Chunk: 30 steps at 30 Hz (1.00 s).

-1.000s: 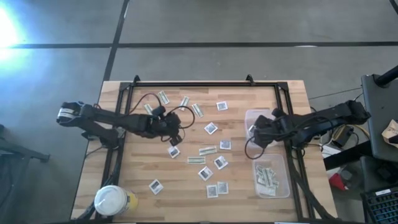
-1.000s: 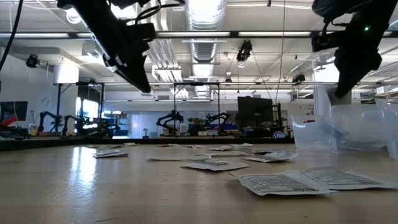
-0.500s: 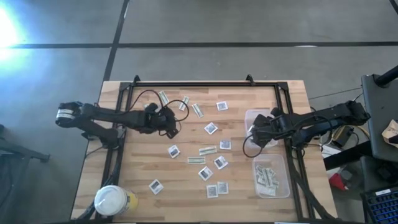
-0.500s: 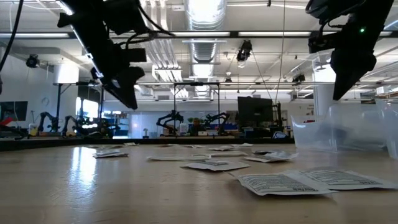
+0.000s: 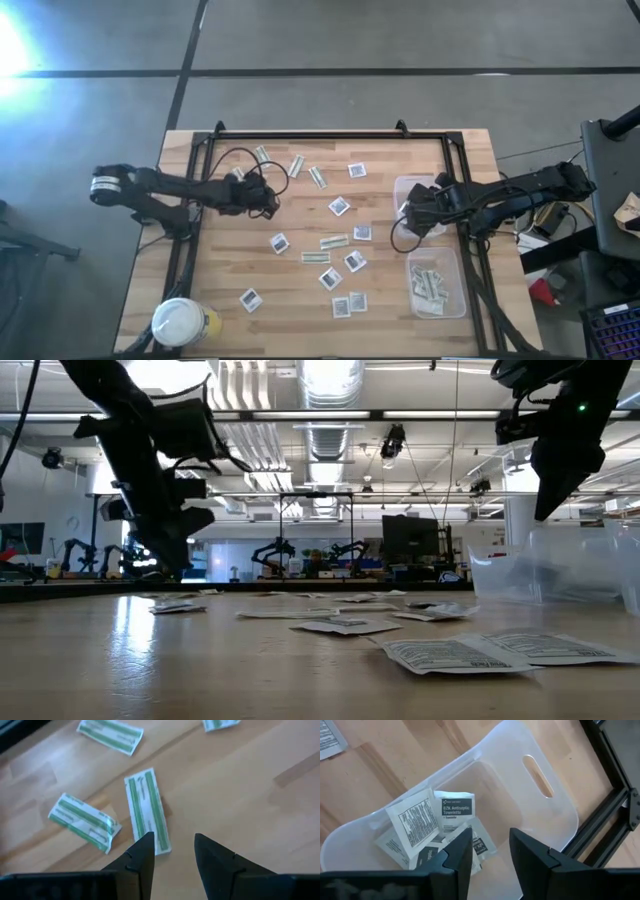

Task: Pick & Place First Aid Supplies
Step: Put the bandage pack into the bottom bin

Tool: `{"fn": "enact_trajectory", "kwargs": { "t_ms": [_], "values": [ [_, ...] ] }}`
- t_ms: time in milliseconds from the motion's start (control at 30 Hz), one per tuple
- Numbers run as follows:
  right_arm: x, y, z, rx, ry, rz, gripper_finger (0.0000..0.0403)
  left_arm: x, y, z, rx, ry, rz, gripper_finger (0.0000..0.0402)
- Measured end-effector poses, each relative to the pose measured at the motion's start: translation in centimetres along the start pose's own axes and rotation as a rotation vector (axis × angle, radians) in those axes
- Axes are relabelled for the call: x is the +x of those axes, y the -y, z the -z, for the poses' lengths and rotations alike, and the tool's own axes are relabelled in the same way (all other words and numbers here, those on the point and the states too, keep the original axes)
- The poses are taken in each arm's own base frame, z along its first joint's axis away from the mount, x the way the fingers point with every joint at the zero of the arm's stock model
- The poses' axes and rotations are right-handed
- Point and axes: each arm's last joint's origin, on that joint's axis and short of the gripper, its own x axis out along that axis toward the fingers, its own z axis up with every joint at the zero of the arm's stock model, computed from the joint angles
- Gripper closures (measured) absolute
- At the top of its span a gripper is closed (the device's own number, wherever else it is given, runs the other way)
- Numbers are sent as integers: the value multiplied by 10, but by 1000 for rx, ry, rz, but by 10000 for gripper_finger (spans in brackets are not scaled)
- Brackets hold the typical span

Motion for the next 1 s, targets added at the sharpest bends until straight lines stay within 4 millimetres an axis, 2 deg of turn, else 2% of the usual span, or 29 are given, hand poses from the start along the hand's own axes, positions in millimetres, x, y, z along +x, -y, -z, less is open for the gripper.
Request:
{"fn": "enact_trajectory", "kwargs": {
  "t_ms": [400, 700, 1000],
  "values": [
    [0, 0, 0, 2, 3, -4, 289, 18, -6, 14, -55, 51, 19, 268],
    [0, -1, -1, 3, 5, -5, 281, 29, -14, 25, -63, 62, 2, 268],
    [0, -1, -1, 3, 7, -7, 282, 34, -17, 28, -62, 81, 6, 268]
  ]
}}
